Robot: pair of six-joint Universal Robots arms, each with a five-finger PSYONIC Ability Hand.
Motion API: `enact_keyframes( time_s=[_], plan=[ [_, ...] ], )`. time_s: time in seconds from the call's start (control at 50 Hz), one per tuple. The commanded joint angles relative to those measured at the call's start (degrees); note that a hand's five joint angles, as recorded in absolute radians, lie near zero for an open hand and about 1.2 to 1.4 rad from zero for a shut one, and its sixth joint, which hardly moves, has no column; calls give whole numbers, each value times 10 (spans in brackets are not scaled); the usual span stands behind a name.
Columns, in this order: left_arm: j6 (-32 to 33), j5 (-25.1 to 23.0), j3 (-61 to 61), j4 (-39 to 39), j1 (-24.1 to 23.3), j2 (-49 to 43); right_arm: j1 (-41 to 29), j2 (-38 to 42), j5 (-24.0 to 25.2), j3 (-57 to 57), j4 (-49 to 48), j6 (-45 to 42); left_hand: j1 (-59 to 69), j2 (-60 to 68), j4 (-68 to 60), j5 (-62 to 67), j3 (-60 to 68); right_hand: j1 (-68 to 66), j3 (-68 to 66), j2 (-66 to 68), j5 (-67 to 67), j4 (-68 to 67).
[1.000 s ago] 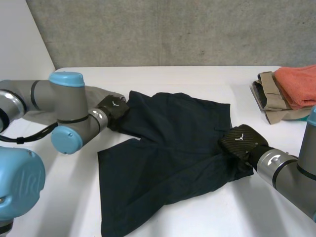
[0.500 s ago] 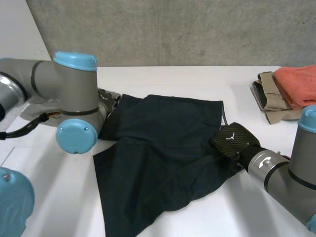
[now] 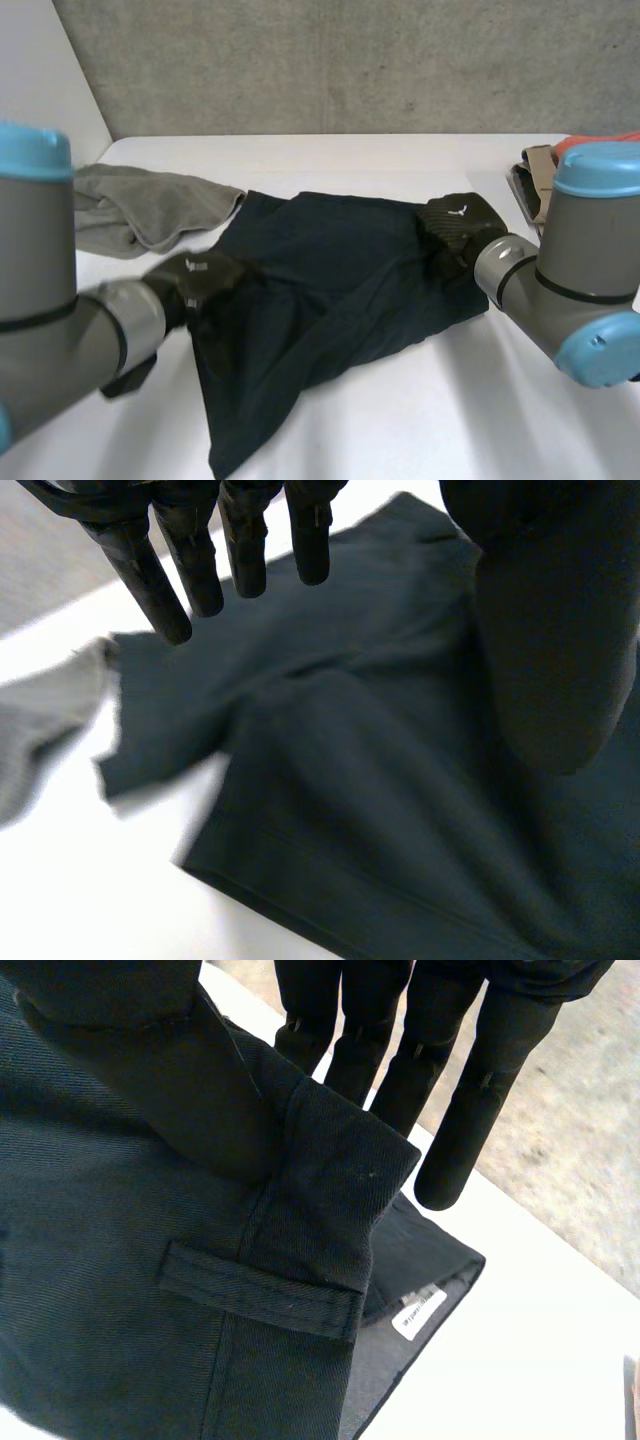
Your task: Fold the laundry.
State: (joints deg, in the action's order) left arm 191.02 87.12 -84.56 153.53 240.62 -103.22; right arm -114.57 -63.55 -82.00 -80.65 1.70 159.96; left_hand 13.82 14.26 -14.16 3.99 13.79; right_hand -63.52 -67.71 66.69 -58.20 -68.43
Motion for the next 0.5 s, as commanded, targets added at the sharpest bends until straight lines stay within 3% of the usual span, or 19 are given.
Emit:
enact_keyframes(
  time_s=[0.02,0.3,0.38,0.46,0.5],
  plan=[
    [-16,-26,-92,-1,-11,38,0,38,-39,52,9,76,41,37,-38,40,42,-165,-123,133,-118,-116],
    [-24,35,-80,3,-37,-40,-6,39,-56,47,7,82,55,50,-51,53,55,-165,-123,133,-118,-116],
    [-32,56,-62,12,-46,-66,-4,38,-55,43,7,82,187,183,-184,186,188,-165,-123,133,-118,-116],
    [-28,87,-54,39,-58,-84,-2,28,-54,31,9,83,446,442,-443,444,446,-165,-123,133,-118,-116],
    [-24,109,-51,63,-62,-88,1,17,-54,21,11,82,651,647,-648,650,652,-165,-123,133,-118,-116]
  ],
)
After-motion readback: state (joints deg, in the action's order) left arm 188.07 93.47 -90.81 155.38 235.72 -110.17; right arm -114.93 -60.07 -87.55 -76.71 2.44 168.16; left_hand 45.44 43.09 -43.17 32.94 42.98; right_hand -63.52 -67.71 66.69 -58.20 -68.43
